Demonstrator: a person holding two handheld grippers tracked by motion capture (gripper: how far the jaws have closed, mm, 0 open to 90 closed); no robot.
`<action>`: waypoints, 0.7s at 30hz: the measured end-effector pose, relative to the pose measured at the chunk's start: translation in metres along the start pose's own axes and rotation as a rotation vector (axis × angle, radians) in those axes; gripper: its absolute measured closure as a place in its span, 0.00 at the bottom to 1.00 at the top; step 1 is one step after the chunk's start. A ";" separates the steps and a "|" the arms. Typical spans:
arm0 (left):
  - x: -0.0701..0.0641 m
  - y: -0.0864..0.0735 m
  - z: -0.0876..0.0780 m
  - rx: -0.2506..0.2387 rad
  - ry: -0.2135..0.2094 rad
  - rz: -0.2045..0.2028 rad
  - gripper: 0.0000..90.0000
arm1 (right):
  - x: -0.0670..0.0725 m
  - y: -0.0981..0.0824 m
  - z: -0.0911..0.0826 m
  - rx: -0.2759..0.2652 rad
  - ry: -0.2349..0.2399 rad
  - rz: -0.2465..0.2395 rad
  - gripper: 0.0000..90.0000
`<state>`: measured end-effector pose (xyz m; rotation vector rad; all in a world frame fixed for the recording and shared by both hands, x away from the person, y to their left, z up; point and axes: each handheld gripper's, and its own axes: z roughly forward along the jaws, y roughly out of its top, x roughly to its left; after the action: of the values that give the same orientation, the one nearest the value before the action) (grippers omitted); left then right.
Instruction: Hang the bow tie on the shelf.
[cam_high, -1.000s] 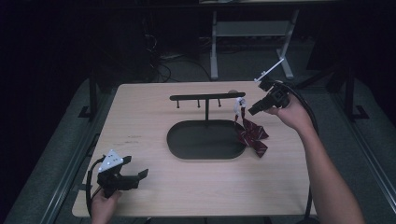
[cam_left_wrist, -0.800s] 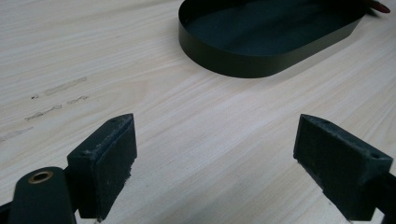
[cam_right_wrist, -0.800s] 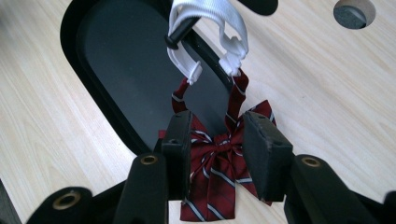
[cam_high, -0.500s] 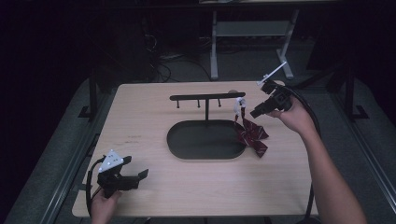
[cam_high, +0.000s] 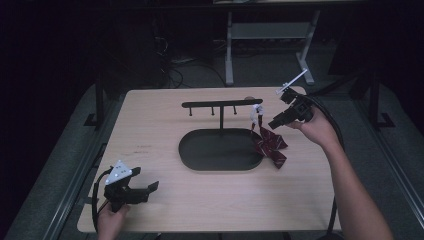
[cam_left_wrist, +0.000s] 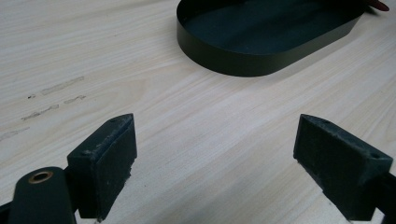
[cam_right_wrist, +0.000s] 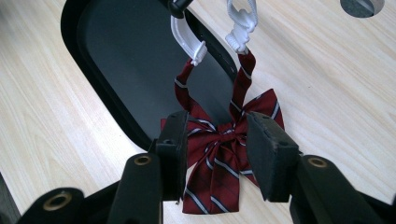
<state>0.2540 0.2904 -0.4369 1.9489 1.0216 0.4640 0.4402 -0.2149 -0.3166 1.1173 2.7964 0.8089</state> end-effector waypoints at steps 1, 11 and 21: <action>0.000 0.000 0.000 0.001 0.000 0.001 0.15 | 0.001 0.000 0.000 -0.001 0.001 -0.001 0.65; 0.000 0.000 0.000 0.000 -0.001 0.001 0.15 | 0.002 -0.005 0.003 -0.008 0.012 -0.007 0.62; -0.001 0.000 0.001 0.003 -0.002 0.000 0.15 | 0.004 -0.013 0.006 0.001 0.013 -0.001 0.58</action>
<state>0.2540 0.2896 -0.4372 1.9515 1.0214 0.4605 0.4300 -0.2171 -0.3271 1.1141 2.8079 0.8171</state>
